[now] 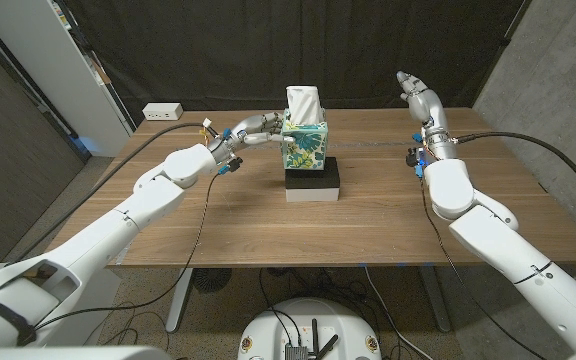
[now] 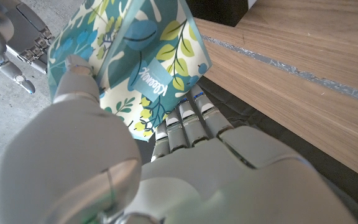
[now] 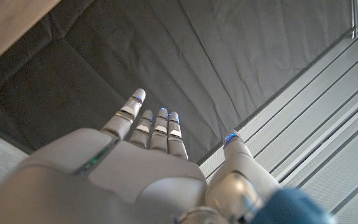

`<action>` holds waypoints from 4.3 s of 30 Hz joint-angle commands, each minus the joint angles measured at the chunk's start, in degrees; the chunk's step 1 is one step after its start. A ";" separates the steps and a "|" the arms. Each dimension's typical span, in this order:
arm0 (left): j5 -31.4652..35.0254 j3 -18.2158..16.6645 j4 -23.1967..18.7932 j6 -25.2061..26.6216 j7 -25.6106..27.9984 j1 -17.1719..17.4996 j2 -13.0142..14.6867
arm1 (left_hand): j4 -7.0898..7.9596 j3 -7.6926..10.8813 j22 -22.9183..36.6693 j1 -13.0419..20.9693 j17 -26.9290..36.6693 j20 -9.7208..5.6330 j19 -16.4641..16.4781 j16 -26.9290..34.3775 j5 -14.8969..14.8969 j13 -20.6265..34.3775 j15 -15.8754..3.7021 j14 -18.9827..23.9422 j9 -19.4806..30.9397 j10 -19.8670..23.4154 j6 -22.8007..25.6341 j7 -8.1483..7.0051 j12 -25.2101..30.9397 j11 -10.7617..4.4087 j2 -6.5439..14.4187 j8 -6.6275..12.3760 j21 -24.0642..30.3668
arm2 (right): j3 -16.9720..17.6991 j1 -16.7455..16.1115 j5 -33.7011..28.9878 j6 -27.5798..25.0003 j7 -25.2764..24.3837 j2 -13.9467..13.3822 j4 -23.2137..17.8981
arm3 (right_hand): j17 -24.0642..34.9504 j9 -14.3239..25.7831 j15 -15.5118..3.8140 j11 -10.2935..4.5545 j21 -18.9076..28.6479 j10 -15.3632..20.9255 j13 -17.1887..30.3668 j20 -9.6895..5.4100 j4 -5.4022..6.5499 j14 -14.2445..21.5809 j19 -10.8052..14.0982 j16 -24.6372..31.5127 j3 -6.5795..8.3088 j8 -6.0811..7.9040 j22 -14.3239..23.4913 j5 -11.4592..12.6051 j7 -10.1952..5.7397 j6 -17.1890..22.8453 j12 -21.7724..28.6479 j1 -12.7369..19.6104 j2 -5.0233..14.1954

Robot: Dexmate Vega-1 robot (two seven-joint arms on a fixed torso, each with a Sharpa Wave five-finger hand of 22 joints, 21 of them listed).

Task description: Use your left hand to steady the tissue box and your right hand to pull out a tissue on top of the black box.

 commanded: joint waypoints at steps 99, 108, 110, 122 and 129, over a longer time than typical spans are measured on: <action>0.02 -0.57 -3.69 1.86 1.73 2.46 1.27 | 0.00 1.20 0.22 0.03 0.04 -0.39 -0.13 -0.18 0.31 0.45 -1.58 -0.27 0.19 0.19 1.56 1.93 -0.36 -0.18 0.47 0.68 -0.01 | -10.49 7.74 -37.94 -5.29 13.01 -5.75 -6.24 | -1.14 0.37 -2.26 -3.76 0.44 1.57 0.24 0.04 -4.75 2.69 1.25 -0.07 1.24 0.47 0.25 1.37 -5.45 2.69 -0.11 4.11 -0.18; 0.20 -0.67 -4.43 2.35 2.08 2.81 1.59 | 0.03 1.25 0.22 -0.05 0.05 -0.36 -0.10 -0.19 0.31 0.47 -1.50 -0.32 0.18 0.09 1.43 1.92 -0.41 -0.19 0.50 0.67 0.00 | -10.50 9.35 -35.72 -2.23 15.19 -5.57 -5.21 | -1.34 0.39 -2.23 -4.05 0.44 1.42 0.24 -0.02 -5.39 2.71 1.41 -0.21 1.64 0.55 0.24 1.59 -5.79 2.99 -0.14 4.92 -0.11; 0.10 -0.69 -4.51 2.42 2.06 2.86 1.61 | 0.03 1.26 0.22 -0.05 0.05 -0.35 -0.10 -0.19 0.31 0.47 -1.51 -0.34 0.18 0.11 1.47 1.90 -0.40 -0.18 0.50 0.69 0.00 | -10.64 9.80 -35.72 -1.67 15.56 -5.57 -5.02 | -1.39 0.39 -2.26 -4.09 0.42 1.43 0.24 0.03 -5.57 2.70 1.44 -0.25 1.74 0.58 0.24 1.64 -5.86 3.12 -0.13 5.15 -0.13; 0.09 -0.81 -4.93 2.34 2.39 3.33 1.70 | 0.03 1.35 0.23 -0.07 0.04 -0.31 -0.14 -0.21 0.31 0.49 -1.46 -0.41 0.17 0.00 1.44 1.96 -0.45 -0.10 0.57 0.73 -0.01 | -11.87 12.61 -36.60 -0.31 18.24 -4.88 -4.04 | -1.61 0.42 -2.04 -3.91 0.37 1.94 0.23 -0.14 -6.37 3.03 1.55 -0.30 2.19 1.04 0.24 1.92 -5.77 4.71 0.09 6.26 -0.19; 0.07 -0.97 -5.64 2.69 2.72 3.78 1.93 | 0.10 1.34 0.23 -0.26 0.05 -0.31 -0.17 -0.21 0.29 0.50 -1.38 -0.44 0.16 -0.05 1.39 2.03 -0.46 -0.04 0.57 0.74 -0.01 | -12.46 14.29 -36.04 -0.07 19.99 -4.16 -2.77 | -1.61 0.44 -2.20 -4.23 0.38 2.05 0.24 -0.22 -6.45 3.23 1.67 -0.24 2.29 1.10 0.24 2.01 -5.92 5.11 0.12 6.50 -0.09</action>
